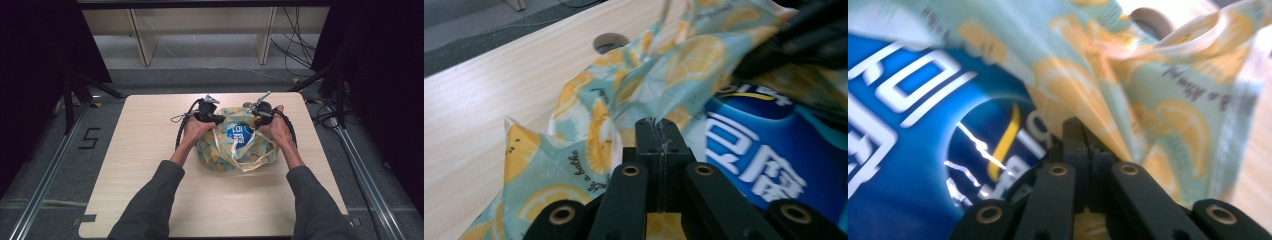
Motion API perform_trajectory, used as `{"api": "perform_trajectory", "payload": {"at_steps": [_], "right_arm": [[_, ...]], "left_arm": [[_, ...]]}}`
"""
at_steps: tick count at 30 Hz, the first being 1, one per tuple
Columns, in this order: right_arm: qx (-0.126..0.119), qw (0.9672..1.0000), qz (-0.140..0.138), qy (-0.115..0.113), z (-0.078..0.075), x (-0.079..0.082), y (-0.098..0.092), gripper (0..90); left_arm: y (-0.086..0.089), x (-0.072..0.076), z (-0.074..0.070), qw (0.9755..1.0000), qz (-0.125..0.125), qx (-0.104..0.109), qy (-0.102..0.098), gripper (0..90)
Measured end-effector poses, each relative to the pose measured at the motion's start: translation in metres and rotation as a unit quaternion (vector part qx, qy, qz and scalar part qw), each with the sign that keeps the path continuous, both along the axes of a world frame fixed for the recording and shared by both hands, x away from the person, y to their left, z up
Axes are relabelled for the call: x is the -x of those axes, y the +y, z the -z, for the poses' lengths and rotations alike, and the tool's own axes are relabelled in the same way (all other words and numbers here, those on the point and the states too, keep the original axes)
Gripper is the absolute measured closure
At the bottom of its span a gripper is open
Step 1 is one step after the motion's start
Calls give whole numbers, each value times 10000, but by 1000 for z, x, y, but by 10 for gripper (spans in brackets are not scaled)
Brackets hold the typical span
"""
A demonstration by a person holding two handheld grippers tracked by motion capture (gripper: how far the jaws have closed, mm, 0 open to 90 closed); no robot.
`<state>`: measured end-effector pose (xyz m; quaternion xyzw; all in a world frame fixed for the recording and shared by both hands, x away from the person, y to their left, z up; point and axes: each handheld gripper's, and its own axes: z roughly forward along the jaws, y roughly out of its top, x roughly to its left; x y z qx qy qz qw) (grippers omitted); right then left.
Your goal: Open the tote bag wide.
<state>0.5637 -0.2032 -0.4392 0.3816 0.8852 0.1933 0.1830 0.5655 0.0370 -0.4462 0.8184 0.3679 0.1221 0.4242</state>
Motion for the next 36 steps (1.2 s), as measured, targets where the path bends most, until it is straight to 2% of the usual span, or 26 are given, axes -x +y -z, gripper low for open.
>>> {"api": "perform_trajectory", "payload": {"at_steps": [2,5,6,8,9,11,12,13,14,15,16,18,19,20,21,22,23,24,26,27,28,29,30,31,33,36], "right_arm": [[-66,9999,-39,110,0,7,0,900],[-152,9997,-213,36,-4,16,-2,900],[-170,9992,-359,-16,-6,20,-4,900],[-272,9988,-403,10,-12,31,-2,900],[-268,9981,-549,-35,-13,33,-2,900],[-332,9980,-536,53,-18,42,0,900],[-234,9972,-716,-11,-18,42,-1,900],[-314,9971,-689,-10,-19,44,0,900],[-268,9975,-645,-49,-21,47,1,900],[-307,9971,-690,-67,-22,48,2,900],[-395,9967,-706,-27,-22,50,4,900],[-371,9959,-823,-42,-24,51,7,900],[-431,9958,-802,-21,-25,51,9,900],[-424,9951,-878,-187,-25,49,10,900],[-391,9955,-855,-143,-26,47,10,900],[-405,9965,-734,-34,-25,46,11,900],[-363,9966,-739,-90,-24,42,10,900],[-325,9973,-660,-35,-23,39,9,900],[-306,9983,-498,-30,-20,31,7,900],[-299,9986,-429,-30,-19,27,6,900],[-271,9988,-413,-68,-18,23,4,900],[-298,9993,-238,-45,-17,20,4,900],[-270,9992,-274,-120,-15,16,1,900],[-297,9994,-138,-56,-14,14,1,900],[-282,9996,-97,-26,-11,12,0,900],[-265,9993,-241,-60,-14,17,4,900]], "left_arm": [[1,-3,5,10000,-12,-80,44,890],[1,-2,7,9999,-88,-7,135,857],[0,0,5,9999,-30,14,143,831],[-3,8,-5,10000,55,9,-65,767],[-3,14,-13,9997,84,-35,-224,736],[-3,27,-28,9990,73,279,-339,713],[-3,34,-36,9982,115,401,-433,713],[-6,42,-42,9971,263,551,-451,723],[-8,50,-45,9960,501,631,-379,733],[-12,59,-44,9959,632,569,-316,741],[-16,65,-41,9961,783,298,-268,751],[-23,75,-30,9935,1124,-196,46,776],[-23,81,-24,9921,1201,-287,206,801],[-21,86,-18,9903,1305,-387,289,823],[-15,92,-14,9871,1448,-575,362,836],[-9,99,-10,9860,1505,-570,447,852],[-3,109,-4,9873,1438,-430,514,863],[4,116,1,9857,1510,-518,542,871],[17,129,11,9856,1504,-500,590,881],[21,135,16,9845,1550,-503,649,882],[24,141,20,9838,1582,-513,672,882],[25,148,25,9848,1538,-404,701,882],[25,153,29,9841,1566,-436,718,881],[26,155,31,9826,1661,-507,657,879],[26,158,30,9857,1548,-374,556,874],[22,151,9,9911,1310,-100,225,854]]}}
